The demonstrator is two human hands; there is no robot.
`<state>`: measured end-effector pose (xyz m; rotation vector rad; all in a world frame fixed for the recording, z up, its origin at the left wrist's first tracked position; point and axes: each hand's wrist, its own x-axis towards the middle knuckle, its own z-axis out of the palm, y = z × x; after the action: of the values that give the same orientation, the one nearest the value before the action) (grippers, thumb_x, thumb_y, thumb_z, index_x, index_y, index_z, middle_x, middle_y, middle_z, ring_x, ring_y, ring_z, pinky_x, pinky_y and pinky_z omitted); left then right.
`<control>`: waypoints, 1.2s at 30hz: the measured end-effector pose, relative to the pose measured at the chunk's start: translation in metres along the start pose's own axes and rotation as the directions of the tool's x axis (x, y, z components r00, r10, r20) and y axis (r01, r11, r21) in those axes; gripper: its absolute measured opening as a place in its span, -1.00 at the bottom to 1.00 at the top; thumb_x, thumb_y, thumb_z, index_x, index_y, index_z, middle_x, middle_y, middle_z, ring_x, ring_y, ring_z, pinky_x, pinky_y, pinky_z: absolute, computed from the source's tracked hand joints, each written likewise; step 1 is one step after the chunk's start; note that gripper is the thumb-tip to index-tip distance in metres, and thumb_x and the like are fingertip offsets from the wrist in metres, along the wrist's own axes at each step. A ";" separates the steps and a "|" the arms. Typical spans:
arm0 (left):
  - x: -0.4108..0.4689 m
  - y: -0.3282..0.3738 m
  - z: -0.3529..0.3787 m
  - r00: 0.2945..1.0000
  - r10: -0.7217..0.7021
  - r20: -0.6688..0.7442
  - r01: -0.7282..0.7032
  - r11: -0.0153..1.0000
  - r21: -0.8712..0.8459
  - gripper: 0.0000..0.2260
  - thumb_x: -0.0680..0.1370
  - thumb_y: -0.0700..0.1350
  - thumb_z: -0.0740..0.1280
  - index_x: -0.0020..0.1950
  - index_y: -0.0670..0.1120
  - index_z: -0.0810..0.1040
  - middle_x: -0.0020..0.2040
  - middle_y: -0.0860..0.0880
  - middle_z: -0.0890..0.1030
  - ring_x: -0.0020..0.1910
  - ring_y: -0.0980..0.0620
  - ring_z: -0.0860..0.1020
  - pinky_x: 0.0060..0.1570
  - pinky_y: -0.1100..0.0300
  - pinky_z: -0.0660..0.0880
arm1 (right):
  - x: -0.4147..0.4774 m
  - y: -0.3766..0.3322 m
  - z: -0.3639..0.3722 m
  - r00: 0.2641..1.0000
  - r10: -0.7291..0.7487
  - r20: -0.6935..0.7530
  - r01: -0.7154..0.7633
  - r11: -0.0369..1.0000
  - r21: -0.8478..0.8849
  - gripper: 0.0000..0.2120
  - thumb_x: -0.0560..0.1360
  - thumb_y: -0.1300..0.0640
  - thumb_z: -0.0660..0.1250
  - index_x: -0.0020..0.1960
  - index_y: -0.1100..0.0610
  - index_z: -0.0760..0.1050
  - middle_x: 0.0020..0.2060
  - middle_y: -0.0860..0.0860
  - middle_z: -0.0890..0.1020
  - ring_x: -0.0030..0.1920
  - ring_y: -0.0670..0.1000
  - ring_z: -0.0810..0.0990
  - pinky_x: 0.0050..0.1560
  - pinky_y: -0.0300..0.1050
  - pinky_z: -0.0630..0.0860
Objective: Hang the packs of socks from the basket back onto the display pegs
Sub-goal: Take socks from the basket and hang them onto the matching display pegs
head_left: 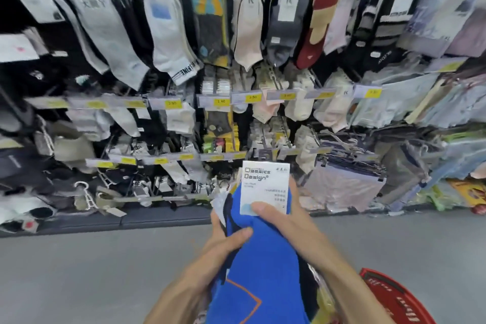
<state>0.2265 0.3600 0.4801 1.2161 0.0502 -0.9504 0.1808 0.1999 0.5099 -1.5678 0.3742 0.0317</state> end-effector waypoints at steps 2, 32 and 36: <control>-0.003 0.020 -0.003 1.000 0.027 0.005 -0.027 0.998 -0.057 0.04 0.20 -0.09 0.61 0.55 0.21 0.12 0.07 0.09 0.73 0.01 0.03 0.72 -0.23 0.21 0.64 | 0.016 -0.018 0.008 0.999 -0.050 0.009 0.050 0.998 -0.033 -0.14 0.26 -0.30 0.44 0.47 -0.21 0.15 0.28 -0.26 0.54 0.25 -0.24 0.53 0.23 -0.18 0.46; 0.028 0.324 0.027 0.630 0.734 -0.254 -0.763 0.646 -0.025 0.27 0.09 -0.11 0.67 0.61 0.12 -0.06 -0.11 0.07 0.76 -0.18 0.07 0.74 -0.38 0.23 0.60 | 0.156 -0.303 0.000 0.582 -0.813 -0.020 0.795 0.574 -0.195 -0.75 0.45 0.12 0.48 0.02 -0.18 0.58 -0.05 -0.22 0.70 -0.03 -0.19 0.67 -0.12 -0.27 0.59; 0.035 0.341 0.020 0.578 0.777 -0.249 -0.792 0.608 0.060 0.11 0.19 -0.02 0.66 0.57 0.15 0.06 -0.09 0.11 0.75 -0.12 0.08 0.74 -0.33 0.28 0.61 | 0.168 -0.312 0.014 0.538 -0.843 -0.009 0.794 0.510 -0.331 -0.79 0.51 -0.16 0.33 0.13 -0.22 0.53 -0.03 -0.34 0.66 -0.01 -0.26 0.62 -0.13 -0.30 0.56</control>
<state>0.4580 0.3323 0.7325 1.1229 -0.2537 0.0110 0.4219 0.1723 0.7683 -1.9142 -0.3176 -0.8516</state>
